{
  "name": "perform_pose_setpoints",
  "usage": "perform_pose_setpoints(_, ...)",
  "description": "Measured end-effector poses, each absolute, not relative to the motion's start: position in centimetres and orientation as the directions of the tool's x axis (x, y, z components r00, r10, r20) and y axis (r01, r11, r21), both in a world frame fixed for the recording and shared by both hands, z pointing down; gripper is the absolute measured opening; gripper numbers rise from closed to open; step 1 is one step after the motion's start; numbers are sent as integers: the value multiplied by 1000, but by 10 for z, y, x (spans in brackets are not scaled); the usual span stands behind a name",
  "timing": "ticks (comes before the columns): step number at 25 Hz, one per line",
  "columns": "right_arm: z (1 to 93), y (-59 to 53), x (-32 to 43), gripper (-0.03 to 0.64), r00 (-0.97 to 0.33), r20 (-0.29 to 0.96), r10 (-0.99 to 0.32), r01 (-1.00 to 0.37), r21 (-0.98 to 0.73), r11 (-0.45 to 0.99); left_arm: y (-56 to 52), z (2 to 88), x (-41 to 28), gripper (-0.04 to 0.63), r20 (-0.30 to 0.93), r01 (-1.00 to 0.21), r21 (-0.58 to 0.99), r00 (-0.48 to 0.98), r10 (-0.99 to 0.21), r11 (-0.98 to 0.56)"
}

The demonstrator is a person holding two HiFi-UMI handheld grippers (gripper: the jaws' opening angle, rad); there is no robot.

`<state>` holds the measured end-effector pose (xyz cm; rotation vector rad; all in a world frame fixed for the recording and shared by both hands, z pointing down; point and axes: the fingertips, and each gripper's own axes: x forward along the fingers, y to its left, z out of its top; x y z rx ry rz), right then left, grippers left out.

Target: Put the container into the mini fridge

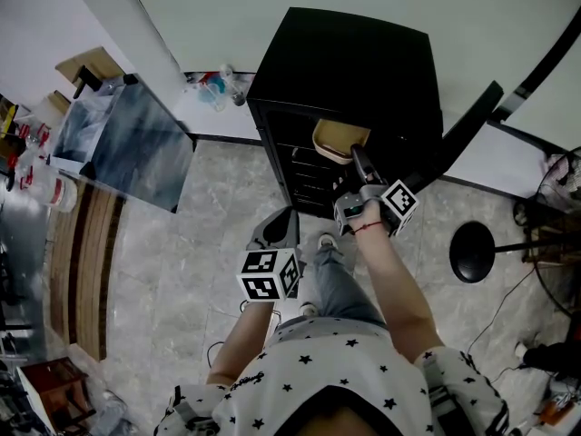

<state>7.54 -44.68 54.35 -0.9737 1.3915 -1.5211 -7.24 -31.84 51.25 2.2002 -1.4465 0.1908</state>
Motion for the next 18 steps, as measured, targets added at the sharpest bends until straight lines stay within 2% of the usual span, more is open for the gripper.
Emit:
perform_pose_setpoints(9,540,-412,78,314,-375,36,-926,1,-999,-39,-296,509,-69,12,365,-890,319,432,-825,-325)
perform_pose_setpoints(13,532,-391,75,313,-405,67,-912,-116,-993,-21,-284,506,-68,12,360,-888,316,438,-824,-334)
perform_pose_setpoints(16,526,-372,73,258,-425,111,-898,-253,-967,1,-274,504,-68,12,357,-887,309,442,-823,-343)
perform_pose_setpoints(18,521,-358,71,181,-427,140,-893,-343,-939,17,-268,502,-69,12,354,-886,306,445,-822,-348)
